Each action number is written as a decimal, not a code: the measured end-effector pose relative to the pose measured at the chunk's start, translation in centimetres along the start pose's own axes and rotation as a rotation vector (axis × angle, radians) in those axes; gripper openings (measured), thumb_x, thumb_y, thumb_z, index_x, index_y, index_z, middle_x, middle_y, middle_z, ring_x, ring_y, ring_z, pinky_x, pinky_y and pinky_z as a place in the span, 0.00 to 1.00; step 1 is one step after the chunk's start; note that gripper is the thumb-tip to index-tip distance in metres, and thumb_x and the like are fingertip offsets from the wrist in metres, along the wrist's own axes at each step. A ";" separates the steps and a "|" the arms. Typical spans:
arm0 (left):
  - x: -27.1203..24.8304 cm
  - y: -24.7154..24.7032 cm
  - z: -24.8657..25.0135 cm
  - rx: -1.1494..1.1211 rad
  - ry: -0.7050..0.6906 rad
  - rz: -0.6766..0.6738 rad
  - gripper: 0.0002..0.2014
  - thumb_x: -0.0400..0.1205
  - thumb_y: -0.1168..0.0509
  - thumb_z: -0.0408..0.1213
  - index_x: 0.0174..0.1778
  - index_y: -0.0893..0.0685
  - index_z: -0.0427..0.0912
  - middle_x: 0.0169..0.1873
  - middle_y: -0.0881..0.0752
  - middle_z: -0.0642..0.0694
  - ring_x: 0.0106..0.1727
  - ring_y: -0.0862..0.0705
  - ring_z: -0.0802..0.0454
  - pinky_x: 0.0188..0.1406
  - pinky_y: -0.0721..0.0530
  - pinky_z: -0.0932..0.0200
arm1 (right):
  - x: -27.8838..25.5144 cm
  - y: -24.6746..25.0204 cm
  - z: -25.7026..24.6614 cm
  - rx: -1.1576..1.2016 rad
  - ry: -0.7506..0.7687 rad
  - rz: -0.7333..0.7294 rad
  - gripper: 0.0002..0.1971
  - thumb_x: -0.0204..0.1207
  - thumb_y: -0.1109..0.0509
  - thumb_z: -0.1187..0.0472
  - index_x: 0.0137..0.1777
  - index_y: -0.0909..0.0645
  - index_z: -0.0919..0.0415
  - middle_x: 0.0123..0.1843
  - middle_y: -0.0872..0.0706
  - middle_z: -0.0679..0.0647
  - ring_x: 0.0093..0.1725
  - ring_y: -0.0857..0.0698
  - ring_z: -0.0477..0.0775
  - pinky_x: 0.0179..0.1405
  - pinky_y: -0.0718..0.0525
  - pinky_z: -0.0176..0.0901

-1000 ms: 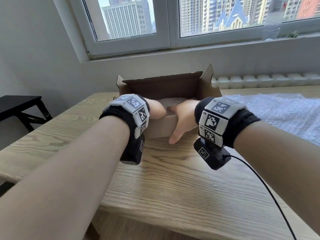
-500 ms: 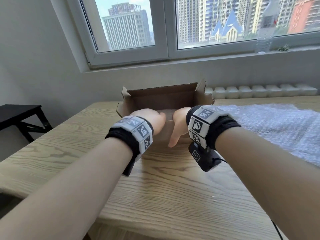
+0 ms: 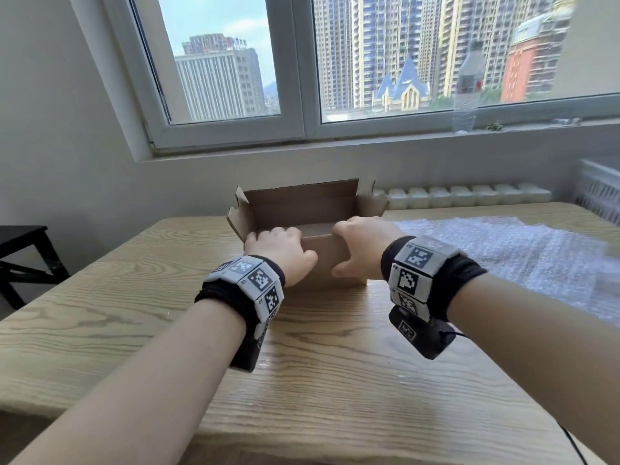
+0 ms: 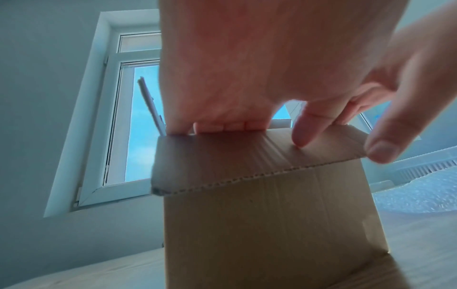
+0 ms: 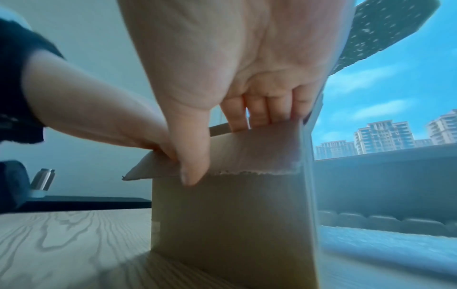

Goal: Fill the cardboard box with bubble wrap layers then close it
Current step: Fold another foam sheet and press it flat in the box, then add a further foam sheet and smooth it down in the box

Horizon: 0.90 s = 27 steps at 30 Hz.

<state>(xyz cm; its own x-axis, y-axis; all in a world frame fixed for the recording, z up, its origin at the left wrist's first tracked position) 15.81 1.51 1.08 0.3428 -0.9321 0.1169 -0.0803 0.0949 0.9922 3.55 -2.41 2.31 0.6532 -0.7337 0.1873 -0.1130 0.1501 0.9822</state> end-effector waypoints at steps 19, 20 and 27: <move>-3.3 1.1 11.5 -0.319 -0.532 0.268 0.19 0.85 0.43 0.36 0.73 0.26 0.49 0.77 0.32 0.53 0.77 0.32 0.52 0.72 0.29 0.55 | -6.7 -5.9 13.5 -0.108 -0.389 -0.572 0.17 0.82 0.42 0.55 0.47 0.18 0.67 0.41 0.23 0.56 0.40 0.25 0.55 0.45 0.29 0.41; -3.3 0.9 12.2 -0.307 -0.542 0.258 0.19 0.85 0.43 0.37 0.73 0.26 0.48 0.76 0.30 0.53 0.75 0.30 0.52 0.71 0.29 0.56 | -7.0 -5.9 13.8 -0.122 -0.381 -0.587 0.17 0.83 0.43 0.57 0.57 0.18 0.69 0.47 0.21 0.58 0.45 0.24 0.55 0.46 0.29 0.41; -2.2 -1.0 15.4 -0.303 -0.524 0.129 0.20 0.85 0.44 0.38 0.74 0.28 0.47 0.74 0.29 0.52 0.75 0.31 0.51 0.74 0.30 0.55 | -7.8 -4.7 16.3 -0.060 -0.423 -0.426 0.13 0.84 0.44 0.64 0.49 0.19 0.67 0.53 0.18 0.61 0.52 0.18 0.59 0.51 0.22 0.44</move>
<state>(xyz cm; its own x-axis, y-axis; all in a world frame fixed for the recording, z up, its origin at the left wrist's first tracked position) 0.74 -1.88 -0.81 -0.1634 -0.9469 0.2769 0.2057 0.2418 0.9483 -13.24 -8.23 -3.48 0.2760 -0.9355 -0.2205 0.1433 -0.1868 0.9719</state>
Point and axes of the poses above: each hand's wrist, its own x-axis towards the middle knuckle, its own y-axis out of the back of the hand, z = x × y, the point moved 4 cm from there along x, towards the middle knuckle
